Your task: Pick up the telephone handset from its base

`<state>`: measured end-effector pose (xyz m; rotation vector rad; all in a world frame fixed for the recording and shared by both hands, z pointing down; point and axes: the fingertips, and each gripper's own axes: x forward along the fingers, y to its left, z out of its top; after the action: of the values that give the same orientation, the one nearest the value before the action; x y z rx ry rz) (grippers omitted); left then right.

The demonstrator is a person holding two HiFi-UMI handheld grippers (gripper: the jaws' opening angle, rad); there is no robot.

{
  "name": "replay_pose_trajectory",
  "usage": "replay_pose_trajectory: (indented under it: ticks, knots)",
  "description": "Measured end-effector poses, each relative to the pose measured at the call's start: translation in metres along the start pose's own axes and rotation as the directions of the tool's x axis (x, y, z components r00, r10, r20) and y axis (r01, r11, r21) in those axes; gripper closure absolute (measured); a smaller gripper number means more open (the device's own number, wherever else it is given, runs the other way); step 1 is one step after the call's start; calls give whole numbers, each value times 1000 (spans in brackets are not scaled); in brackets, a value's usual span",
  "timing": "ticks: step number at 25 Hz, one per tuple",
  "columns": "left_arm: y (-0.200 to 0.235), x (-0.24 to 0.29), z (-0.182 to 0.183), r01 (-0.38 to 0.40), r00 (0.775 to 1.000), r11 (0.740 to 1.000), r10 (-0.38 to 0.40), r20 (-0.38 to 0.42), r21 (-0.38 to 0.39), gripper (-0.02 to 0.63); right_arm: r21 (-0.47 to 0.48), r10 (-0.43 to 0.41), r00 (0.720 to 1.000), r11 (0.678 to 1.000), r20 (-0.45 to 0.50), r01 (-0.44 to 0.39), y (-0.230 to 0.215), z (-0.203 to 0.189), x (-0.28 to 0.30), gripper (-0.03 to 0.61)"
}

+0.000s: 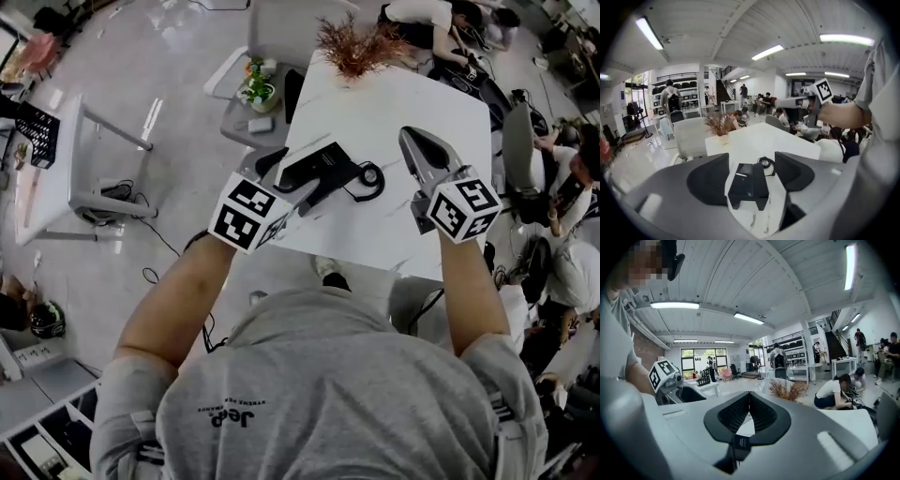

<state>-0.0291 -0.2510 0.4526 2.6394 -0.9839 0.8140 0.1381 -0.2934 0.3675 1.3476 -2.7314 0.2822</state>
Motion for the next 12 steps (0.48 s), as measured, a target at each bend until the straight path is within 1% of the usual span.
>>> replay_pose_trajectory:
  ticks: [3,5,7,9,12]
  knots:
    - [-23,52,-19,40,991,996,-29,-129,84,270,32,-44,999,998,-10,45,-30,-22,-18,572]
    - [-33,84,-39,61,976,986,-26,-218,157,270,51,-67,998,996,-18,67,-46,-37,-26,572]
    - [-41,110,-60,87,952,973,-17,-305,215,270,73,-86,996,993,-26,88,-60,-51,-35,574]
    - [-46,131,-79,111,926,960,-5,-378,258,270,97,-103,994,990,-33,106,-71,-63,-42,572]
    - [-49,157,-101,128,890,942,28,-454,310,270,126,-118,992,984,-38,122,-86,-78,-49,572]
